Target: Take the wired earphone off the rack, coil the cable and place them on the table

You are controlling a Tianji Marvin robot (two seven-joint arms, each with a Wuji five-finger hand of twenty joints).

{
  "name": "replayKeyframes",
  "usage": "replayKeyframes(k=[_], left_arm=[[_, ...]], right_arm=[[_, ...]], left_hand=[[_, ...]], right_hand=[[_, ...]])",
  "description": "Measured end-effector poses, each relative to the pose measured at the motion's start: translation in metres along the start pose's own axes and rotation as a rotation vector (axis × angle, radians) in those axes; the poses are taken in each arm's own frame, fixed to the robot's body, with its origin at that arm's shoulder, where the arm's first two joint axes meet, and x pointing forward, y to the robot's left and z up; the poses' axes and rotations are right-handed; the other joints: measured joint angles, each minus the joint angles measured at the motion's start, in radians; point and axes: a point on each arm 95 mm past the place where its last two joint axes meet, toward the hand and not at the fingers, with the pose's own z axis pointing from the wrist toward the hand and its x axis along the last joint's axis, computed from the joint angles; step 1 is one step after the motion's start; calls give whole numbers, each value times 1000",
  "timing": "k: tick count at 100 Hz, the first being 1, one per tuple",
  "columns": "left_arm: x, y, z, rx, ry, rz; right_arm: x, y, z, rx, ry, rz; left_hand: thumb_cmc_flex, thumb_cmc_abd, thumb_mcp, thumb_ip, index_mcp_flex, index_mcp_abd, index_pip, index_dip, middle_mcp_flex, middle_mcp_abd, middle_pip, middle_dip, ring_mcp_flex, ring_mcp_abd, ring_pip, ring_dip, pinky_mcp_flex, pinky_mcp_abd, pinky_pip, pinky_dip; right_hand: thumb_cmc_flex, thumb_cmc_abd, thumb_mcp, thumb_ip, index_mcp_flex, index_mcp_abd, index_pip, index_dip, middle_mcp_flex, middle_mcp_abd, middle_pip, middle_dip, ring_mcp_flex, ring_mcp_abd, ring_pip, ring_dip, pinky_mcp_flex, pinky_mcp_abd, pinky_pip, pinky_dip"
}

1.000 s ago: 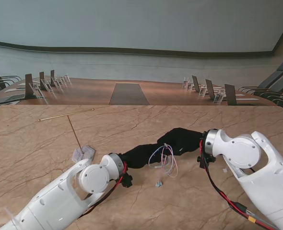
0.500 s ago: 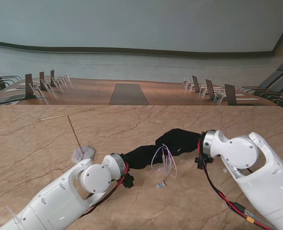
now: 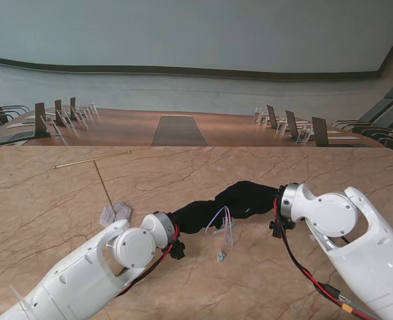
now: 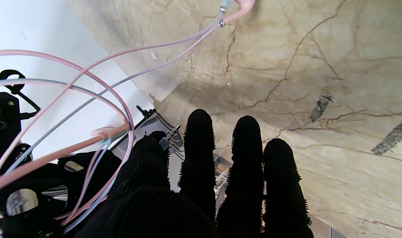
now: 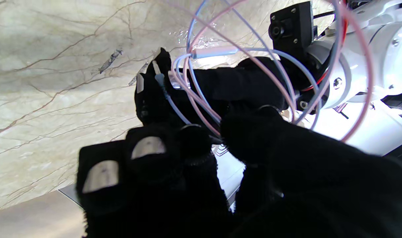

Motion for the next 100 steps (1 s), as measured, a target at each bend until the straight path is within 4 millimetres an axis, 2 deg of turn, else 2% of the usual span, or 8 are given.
replayKeyframes(k=[9,20,34,100], left_arm=[[0,-1,0,0,-2,6],[-1,-1,0,1,-10,5],[-3,-2,0,-2,-22,10],[-10,-5,-5,1,-62,15]], right_arm=[[-1,-1,-1,-1,-2,2],[-2,0,-3,-6,-1,1],[-1,3,-7,-16,10,-7],[9,17,-19,-25,45,-66]], left_hand=[[0,0,0,0,13,-30,1,4,32,-11,1,12,14,0,1,-8,10,0,1,0],[9,-20,4,0,44,-57,2,58,50,-12,8,31,25,-1,1,-11,15,0,11,-8],[9,-21,3,-8,57,-60,2,110,60,-12,8,43,27,-2,2,-22,17,0,13,-21],[9,-27,1,-8,58,-67,-14,199,71,-12,-8,43,39,-2,1,-34,23,1,14,-34]], right_hand=[[0,0,0,0,0,0,0,0,0,0,0,0,0,0,0,0,0,0,0,0],[0,0,0,0,0,0,0,0,0,0,0,-1,0,0,0,0,0,0,0,0],[0,0,0,1,0,0,0,-3,0,1,0,-1,0,0,0,0,0,0,0,0],[0,1,2,2,1,9,0,-9,0,2,0,-10,0,0,0,-6,0,0,0,0]])
